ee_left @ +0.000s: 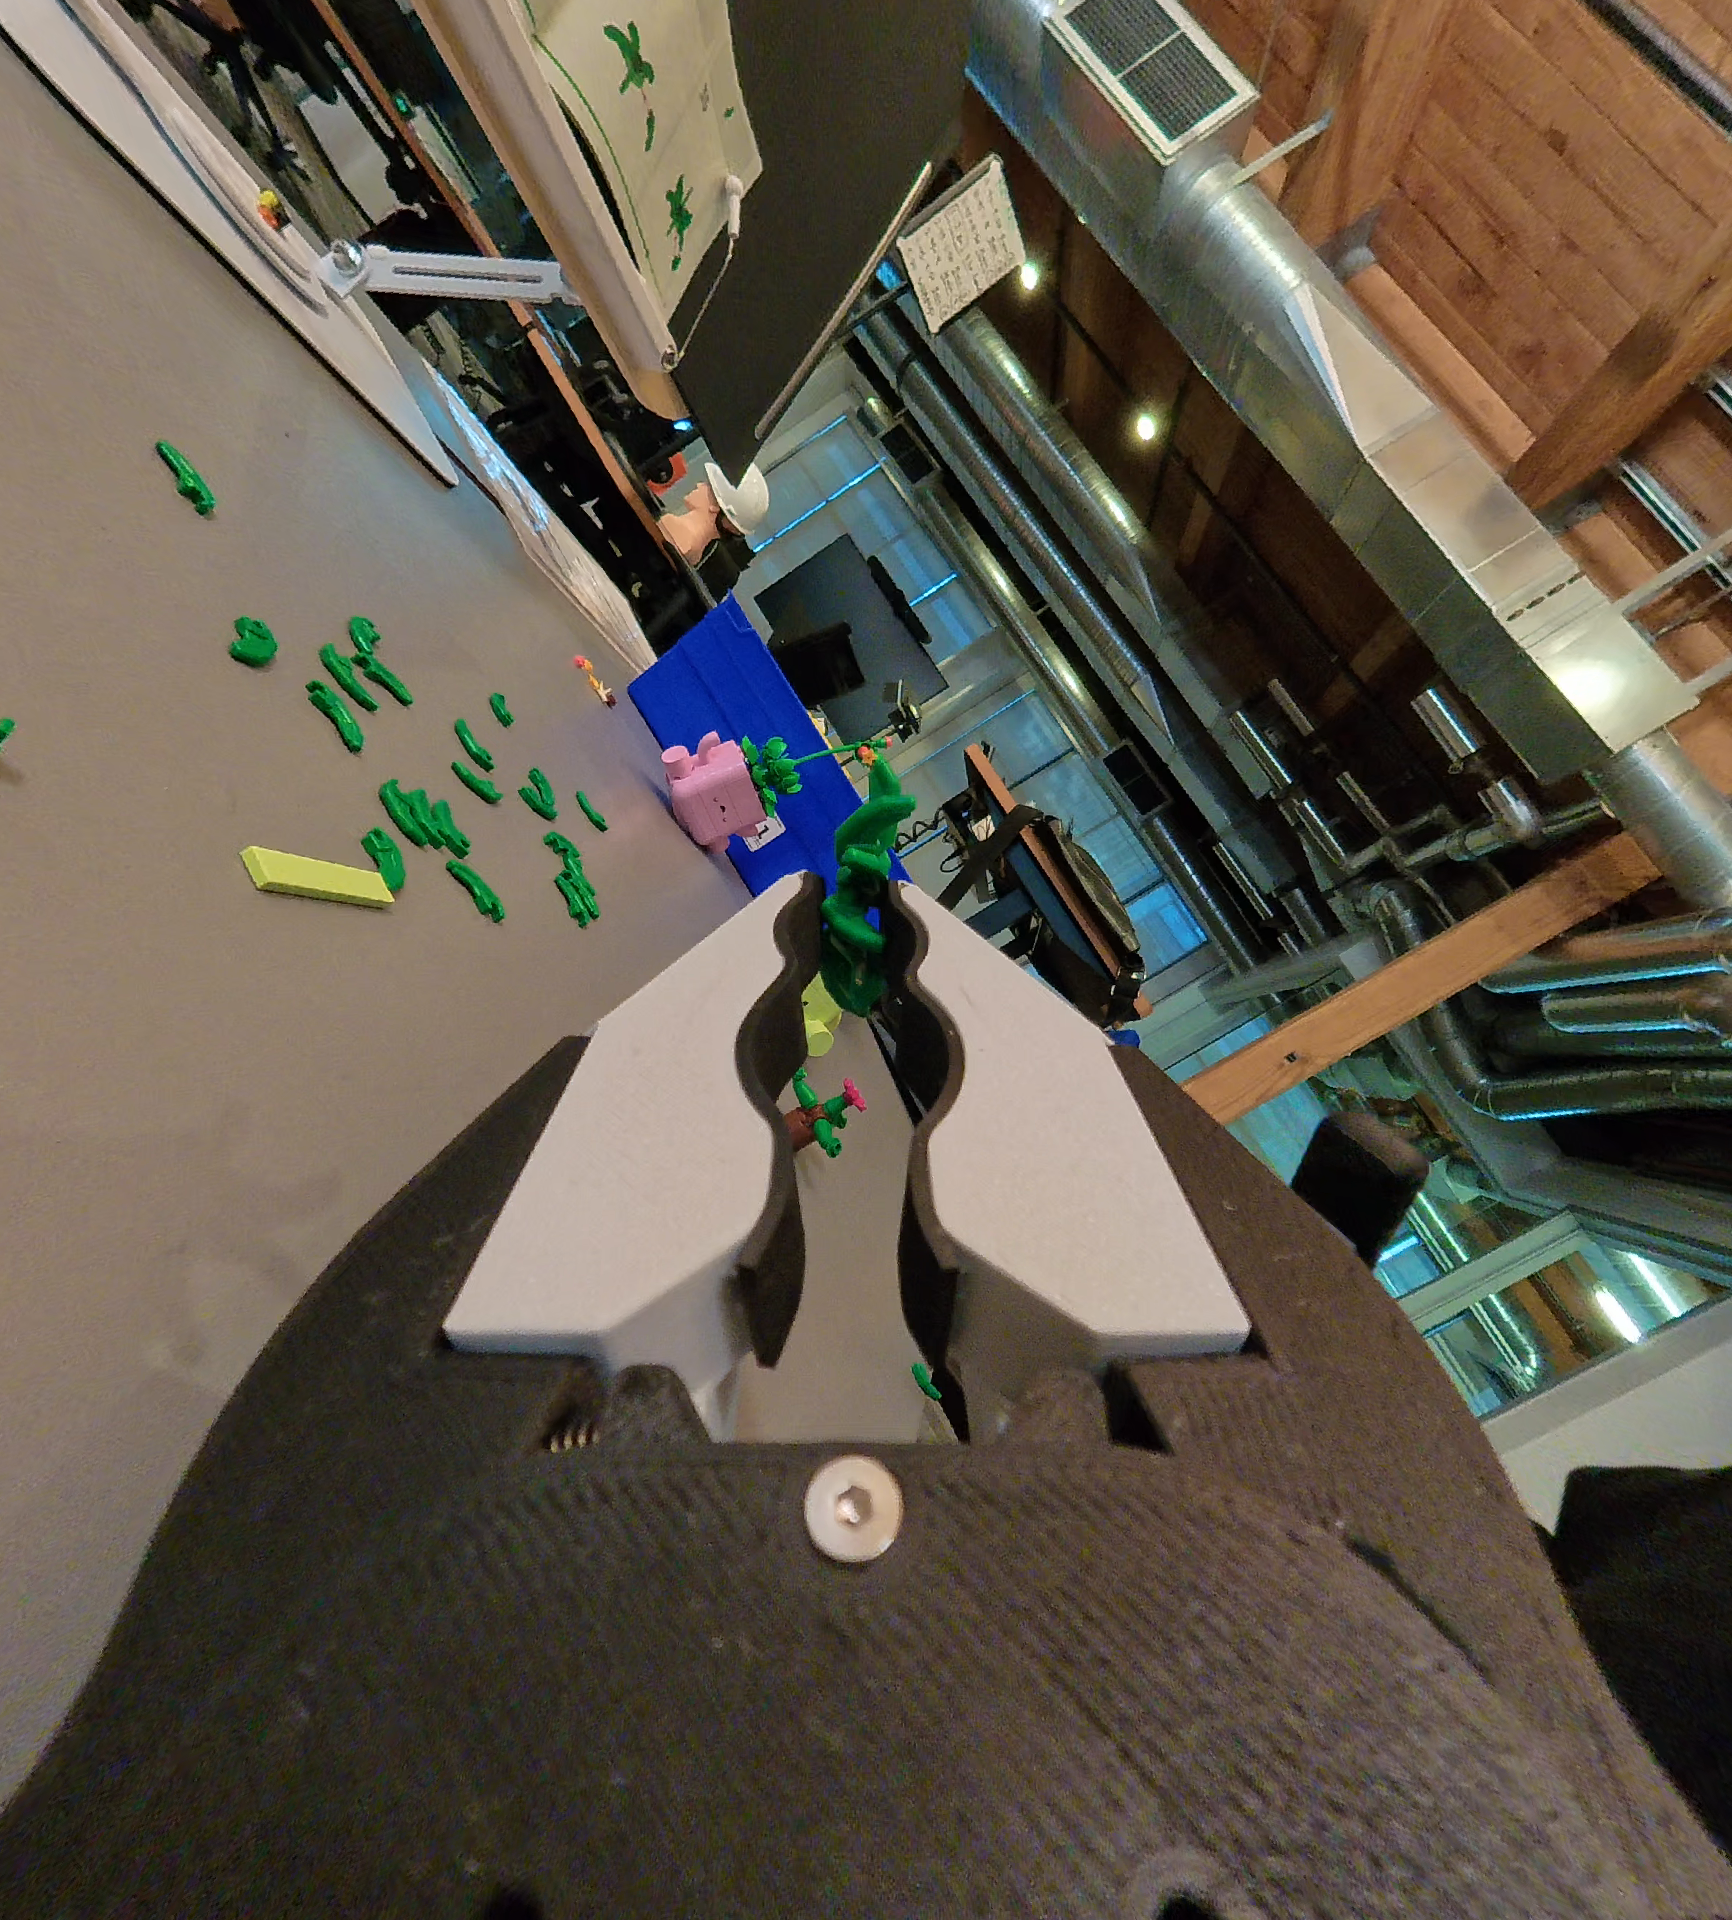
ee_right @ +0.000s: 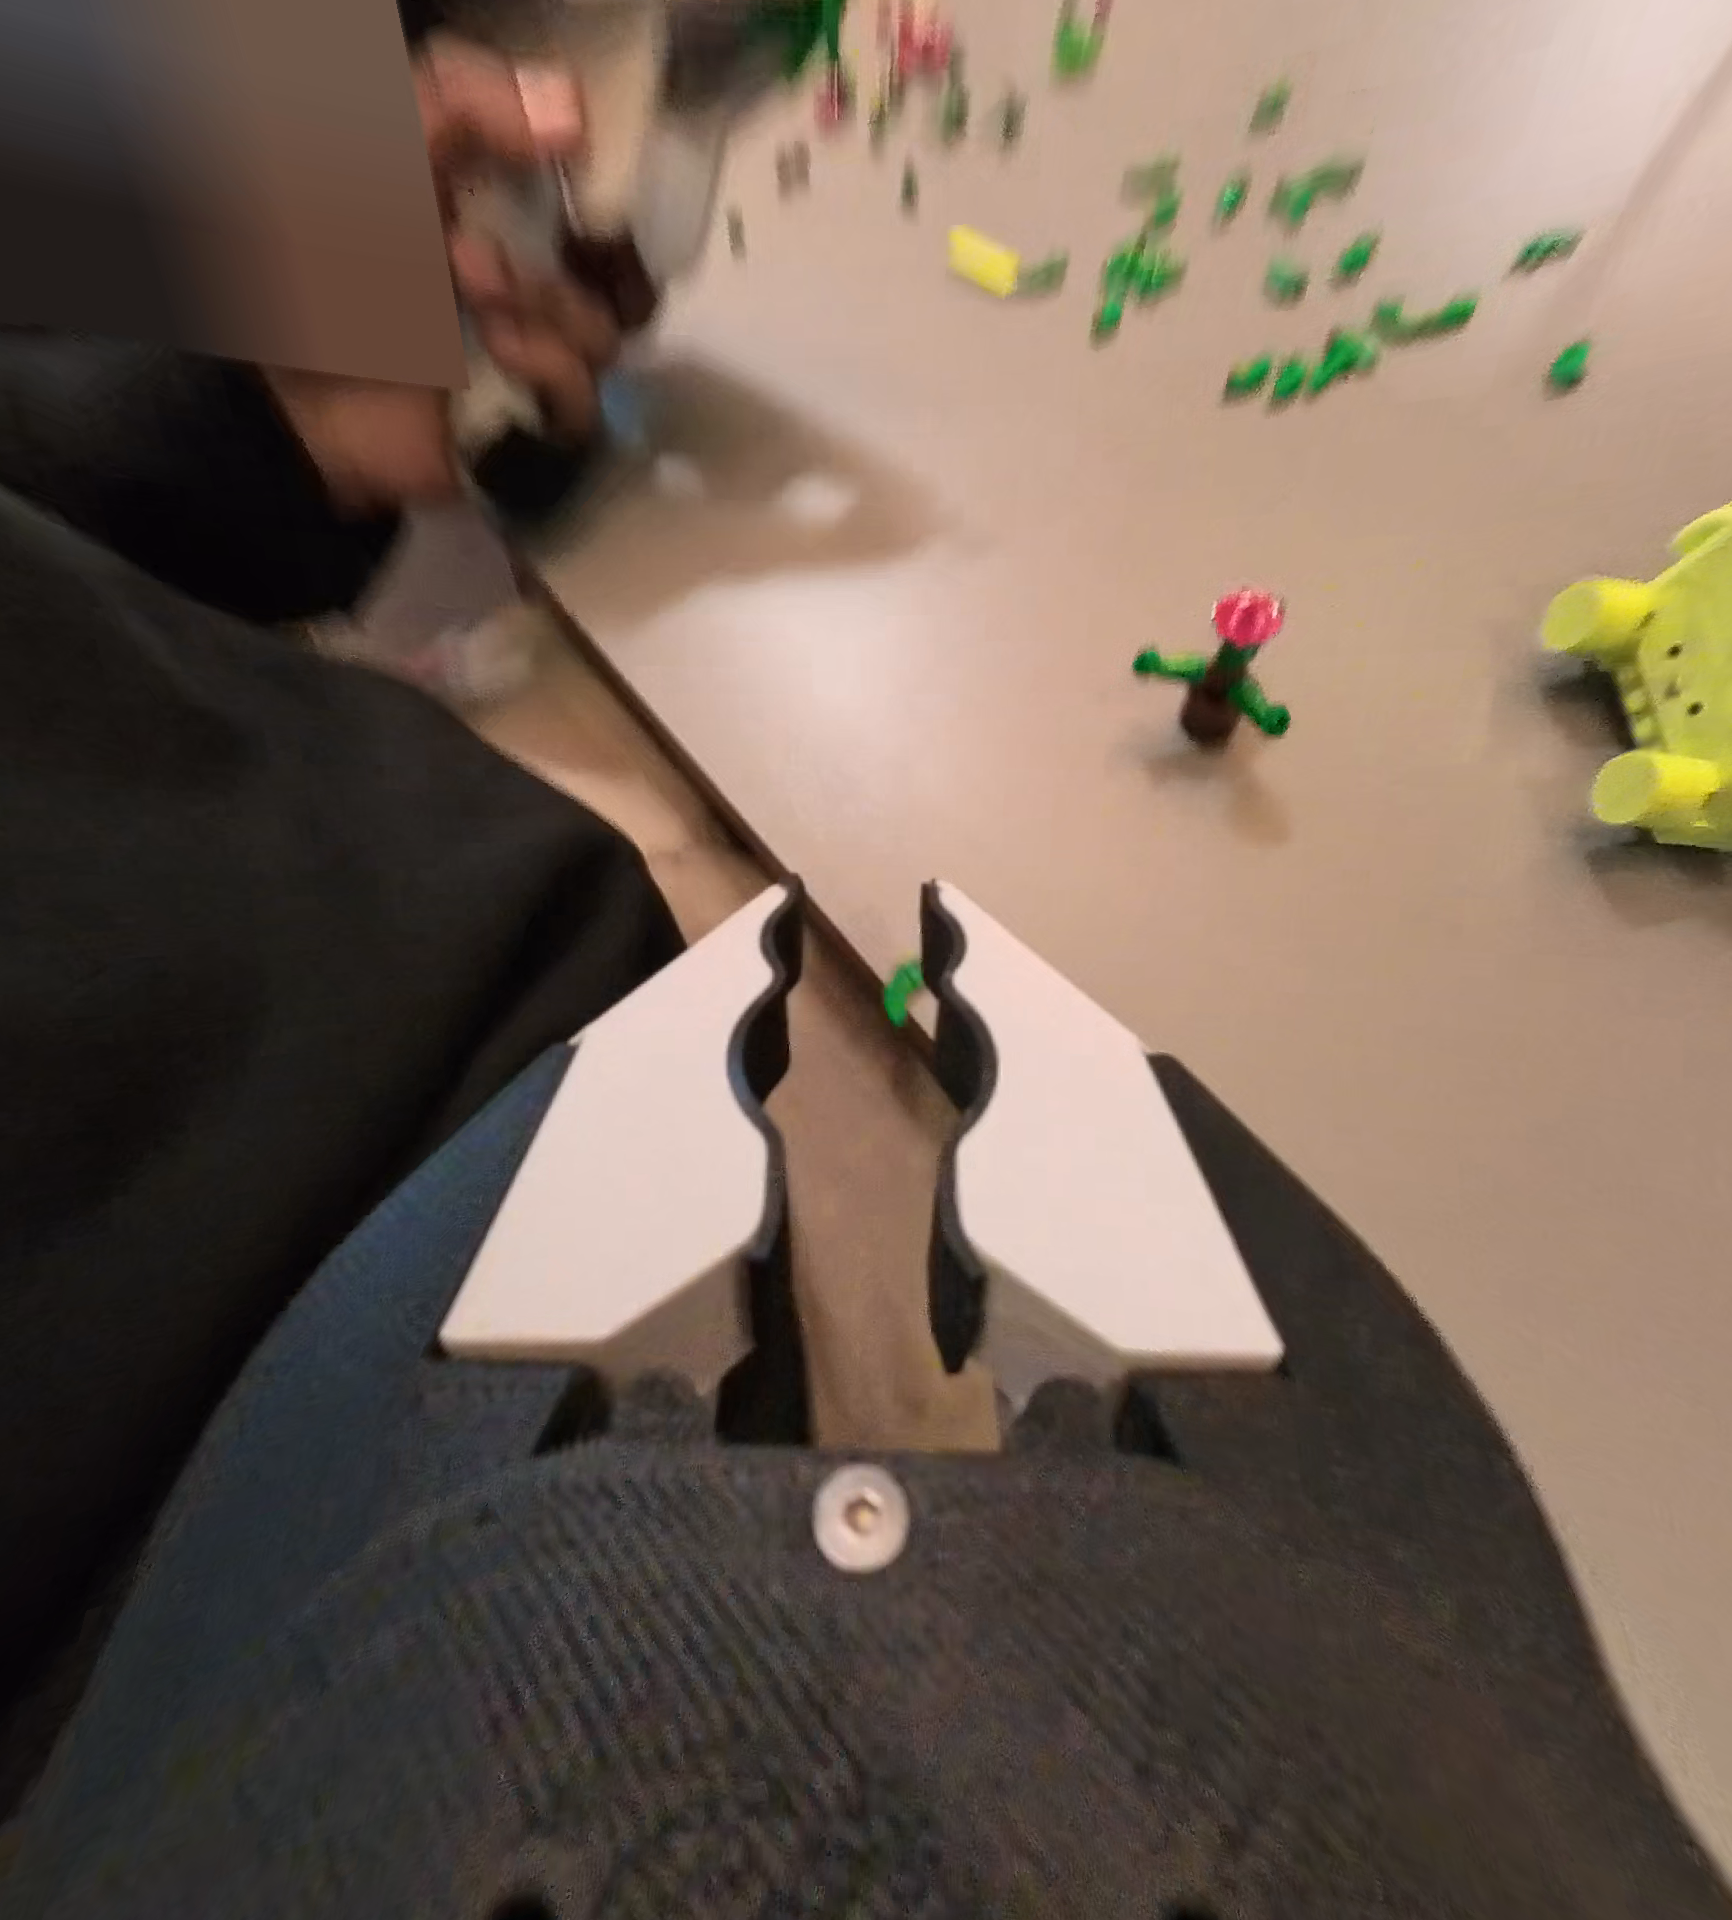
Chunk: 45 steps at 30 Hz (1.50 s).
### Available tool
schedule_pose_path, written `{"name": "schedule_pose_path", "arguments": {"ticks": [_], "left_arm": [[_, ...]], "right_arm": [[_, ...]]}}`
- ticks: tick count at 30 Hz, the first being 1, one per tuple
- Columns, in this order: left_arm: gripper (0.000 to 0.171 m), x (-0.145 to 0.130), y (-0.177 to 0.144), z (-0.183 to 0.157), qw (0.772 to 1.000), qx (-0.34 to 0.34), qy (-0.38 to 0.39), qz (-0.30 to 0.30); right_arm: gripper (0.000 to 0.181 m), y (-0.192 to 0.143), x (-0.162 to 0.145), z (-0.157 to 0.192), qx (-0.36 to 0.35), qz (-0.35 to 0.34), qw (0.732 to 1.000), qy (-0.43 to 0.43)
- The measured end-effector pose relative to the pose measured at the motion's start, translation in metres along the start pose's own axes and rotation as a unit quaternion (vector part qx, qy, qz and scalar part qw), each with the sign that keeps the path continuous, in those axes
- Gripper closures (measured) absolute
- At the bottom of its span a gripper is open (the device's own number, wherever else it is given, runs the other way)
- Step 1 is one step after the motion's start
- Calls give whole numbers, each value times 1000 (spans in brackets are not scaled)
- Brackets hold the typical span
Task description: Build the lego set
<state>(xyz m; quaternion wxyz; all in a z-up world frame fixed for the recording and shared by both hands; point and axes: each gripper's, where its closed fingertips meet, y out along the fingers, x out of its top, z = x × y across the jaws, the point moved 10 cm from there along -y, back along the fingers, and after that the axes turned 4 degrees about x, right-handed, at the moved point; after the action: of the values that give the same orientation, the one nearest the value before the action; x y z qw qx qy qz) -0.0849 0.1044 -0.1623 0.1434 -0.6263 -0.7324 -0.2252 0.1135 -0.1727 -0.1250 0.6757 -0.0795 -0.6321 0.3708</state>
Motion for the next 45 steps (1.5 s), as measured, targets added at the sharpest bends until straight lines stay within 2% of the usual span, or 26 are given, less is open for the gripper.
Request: {"name": "schedule_pose_path", "arguments": {"ticks": [2, 4, 5, 6, 7, 8, 9, 11, 12, 13, 16, 18, 19, 21, 25, 31, 45], "left_arm": [[164, 0, 0, -1, 1000, -1, 2, -3], [164, 0, 0, -2, 1000, -2, 6, -7], [164, 0, 0, -2, 1000, -2, 10, -7], [164, 0, 1, -3, 1000, -4, 13, -5], [164, -1, 2, -4, 1000, -7, 16, -2], [164, -1, 3, -6, 1000, -9, 20, 2], [164, -2, 4, -7, 1000, -10, 26, 6], [164, -5, 4, -10, 999, -12, 35, 14], [164, -7, 5, -12, 999, -15, 36, 19], [164, -9, 5, -14, 999, -18, 36, 23], [164, -16, 6, -20, 999, -32, 31, 30], [164, -21, 7, -23, 998, -35, 36, 39], [164, -22, 8, -24, 998, -35, 39, 41], [164, -25, 9, -25, 997, -34, 45, 46], [164, -26, 10, -26, 997, -34, 47, 47], [164, -25, 5, -24, 998, -30, 41, 43], [164, -22, -6, -23, 999, -21, 37, 27]], "right_arm": [[155, -7, -6, 12, -15, -91, 996, 18], [150, -1, -20, 29, -101, -64, 989, -83], [143, 5, -26, 36, -177, -46, 972, -149], [150, 8, -30, 43, -263, -54, 940, -209], [167, 10, -33, 50, -317, -74, 913, -247], [166, 12, -34, 55, -312, -83, 917, -234], [166, 15, -35, 56, -293, -93, 937, -165], [161, 15, -42, 51, -222, -145, 963, 41], [151, 15, -46, 47, -164, -178, 960, 141], [148, 14, -49, 42, -102, -217, 942, 237], [150, 17, -64, 26, 50, -299, 848, 435], [166, 20, -79, 22, 67, -329, 796, 503], [164, 21, -86, 21, 53, -332, 780, 528], [162, 24, -94, 19, 36, -326, 764, 556], [156, 32, -95, 15, 37, -297, 756, 582], [152, 43, -90, 11, 57, -293, 747, 595], [163, 46, -94, 6, 65, -288, 723, 625]]}}
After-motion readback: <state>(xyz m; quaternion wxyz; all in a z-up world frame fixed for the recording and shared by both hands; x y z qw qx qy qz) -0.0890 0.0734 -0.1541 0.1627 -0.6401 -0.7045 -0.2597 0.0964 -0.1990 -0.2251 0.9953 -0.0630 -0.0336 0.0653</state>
